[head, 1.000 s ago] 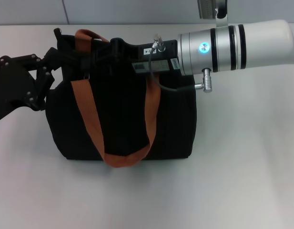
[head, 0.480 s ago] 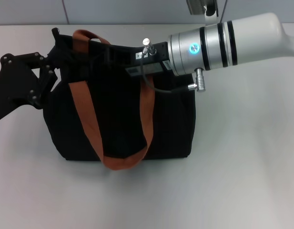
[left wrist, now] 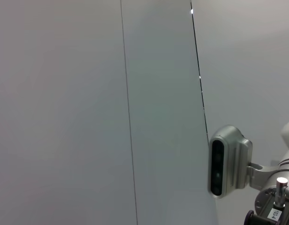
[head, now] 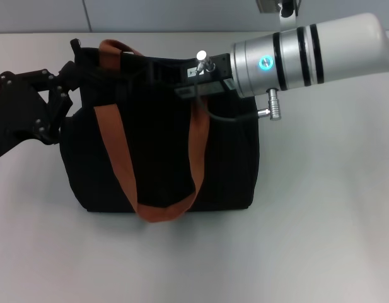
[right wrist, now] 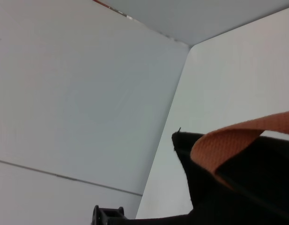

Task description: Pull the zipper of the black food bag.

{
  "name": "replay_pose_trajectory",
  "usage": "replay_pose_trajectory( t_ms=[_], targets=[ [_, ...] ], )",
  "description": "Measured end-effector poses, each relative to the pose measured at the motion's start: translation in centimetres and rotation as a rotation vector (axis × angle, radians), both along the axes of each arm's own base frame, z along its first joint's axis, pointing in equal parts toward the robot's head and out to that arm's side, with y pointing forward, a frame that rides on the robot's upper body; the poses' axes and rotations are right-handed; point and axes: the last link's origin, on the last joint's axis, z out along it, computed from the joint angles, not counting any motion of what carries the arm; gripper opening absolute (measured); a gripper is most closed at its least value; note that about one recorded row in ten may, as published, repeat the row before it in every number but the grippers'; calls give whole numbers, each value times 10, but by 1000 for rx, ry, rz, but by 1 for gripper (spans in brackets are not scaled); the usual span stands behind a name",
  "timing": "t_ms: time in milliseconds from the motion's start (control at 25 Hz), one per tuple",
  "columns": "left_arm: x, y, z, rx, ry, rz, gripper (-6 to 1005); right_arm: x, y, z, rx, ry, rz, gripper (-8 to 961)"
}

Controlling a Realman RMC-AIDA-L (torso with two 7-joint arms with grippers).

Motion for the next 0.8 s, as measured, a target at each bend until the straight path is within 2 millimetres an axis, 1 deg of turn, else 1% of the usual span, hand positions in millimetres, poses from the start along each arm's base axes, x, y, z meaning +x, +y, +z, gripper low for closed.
replay_pose_trajectory(
  t_ms=[80,160,200,320,360,400,440,520,560,600,680,720,800],
  targets=[
    [0,0,1,2,0,2,10,1,0,2,4,-4,-3,-1],
    [-2,0,3,10,-3,11,10,9,-1,15,30,-47,-22,0],
    [-2,0,3,10,-3,11,10,9,-1,15,30,-47,-22,0],
    [-3,1,4,9,-5,18,10,16,-2,26,60,-82,-41,0],
    [-3,1,4,9,-5,18,10,16,-2,26,60,-82,-41,0],
    [-4,1,5,13,-6,23,10,20,-4,32,70,-102,-47,0],
    [-4,1,5,13,-6,23,11,20,-4,32,70,-102,-47,-1],
    [-5,1,6,20,-7,28,11,28,-8,41,87,-125,-65,-1],
    [-5,1,6,20,-7,28,11,28,-8,41,87,-125,-65,-1],
    [-6,2,9,26,-5,31,11,34,-10,50,105,-131,-83,-1],
    [-6,2,10,30,-5,33,11,38,-10,54,111,-134,-90,-1],
    [-7,2,10,33,-6,35,11,46,-11,65,132,-137,-111,-1],
    [-7,2,11,34,-5,37,11,54,-12,75,154,-134,-134,-1]
  ],
)
